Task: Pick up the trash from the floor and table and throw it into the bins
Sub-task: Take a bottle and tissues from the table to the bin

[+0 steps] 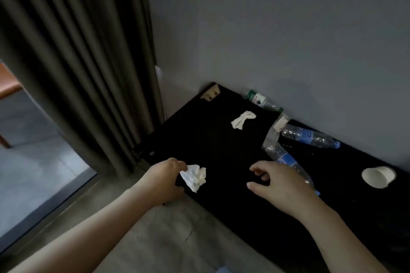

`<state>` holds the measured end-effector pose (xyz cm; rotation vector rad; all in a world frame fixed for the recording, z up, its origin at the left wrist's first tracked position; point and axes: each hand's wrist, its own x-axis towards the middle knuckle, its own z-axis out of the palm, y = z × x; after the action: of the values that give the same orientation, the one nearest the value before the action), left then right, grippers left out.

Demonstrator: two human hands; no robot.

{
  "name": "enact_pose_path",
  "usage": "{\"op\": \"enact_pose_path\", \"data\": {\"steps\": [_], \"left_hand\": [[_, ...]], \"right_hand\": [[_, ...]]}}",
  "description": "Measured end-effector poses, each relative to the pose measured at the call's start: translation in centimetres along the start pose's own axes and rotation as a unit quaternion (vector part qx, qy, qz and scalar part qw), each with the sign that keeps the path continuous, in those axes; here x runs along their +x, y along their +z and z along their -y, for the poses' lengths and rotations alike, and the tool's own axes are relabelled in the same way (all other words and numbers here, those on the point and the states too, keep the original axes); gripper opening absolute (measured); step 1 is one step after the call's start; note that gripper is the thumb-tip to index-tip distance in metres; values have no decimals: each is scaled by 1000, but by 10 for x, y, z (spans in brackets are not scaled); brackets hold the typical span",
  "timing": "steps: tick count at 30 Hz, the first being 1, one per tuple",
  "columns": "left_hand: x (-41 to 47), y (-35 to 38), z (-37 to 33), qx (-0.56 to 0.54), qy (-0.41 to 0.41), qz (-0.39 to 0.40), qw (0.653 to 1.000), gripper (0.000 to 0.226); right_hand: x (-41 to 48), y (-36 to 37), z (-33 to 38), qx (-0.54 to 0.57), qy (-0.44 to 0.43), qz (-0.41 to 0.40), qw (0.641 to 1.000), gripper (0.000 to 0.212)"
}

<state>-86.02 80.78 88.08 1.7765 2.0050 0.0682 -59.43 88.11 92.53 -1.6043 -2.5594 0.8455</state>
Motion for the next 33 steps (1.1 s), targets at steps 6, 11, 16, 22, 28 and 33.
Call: {"op": "enact_pose_path", "data": {"steps": [6, 11, 16, 22, 28, 33], "left_hand": [[48, 16, 9, 9, 27, 48, 998, 39], [88, 26, 9, 5, 19, 69, 997, 19], [125, 35, 6, 21, -8, 97, 995, 27], [155, 56, 13, 44, -51, 129, 989, 64], [171, 82, 28, 54, -64, 178, 980, 81], [193, 91, 41, 82, -40, 199, 976, 86]], "right_hand": [[25, 1, -7, 27, 51, 20, 998, 46], [58, -3, -22, 53, 52, 32, 997, 46], [98, -7, -40, 81, 60, 40, 994, 47], [129, -9, -57, 99, 70, 48, 991, 46], [144, 2, -72, 114, 100, 85, 985, 45], [157, 9, -76, 120, 125, 69, 982, 44]]}}
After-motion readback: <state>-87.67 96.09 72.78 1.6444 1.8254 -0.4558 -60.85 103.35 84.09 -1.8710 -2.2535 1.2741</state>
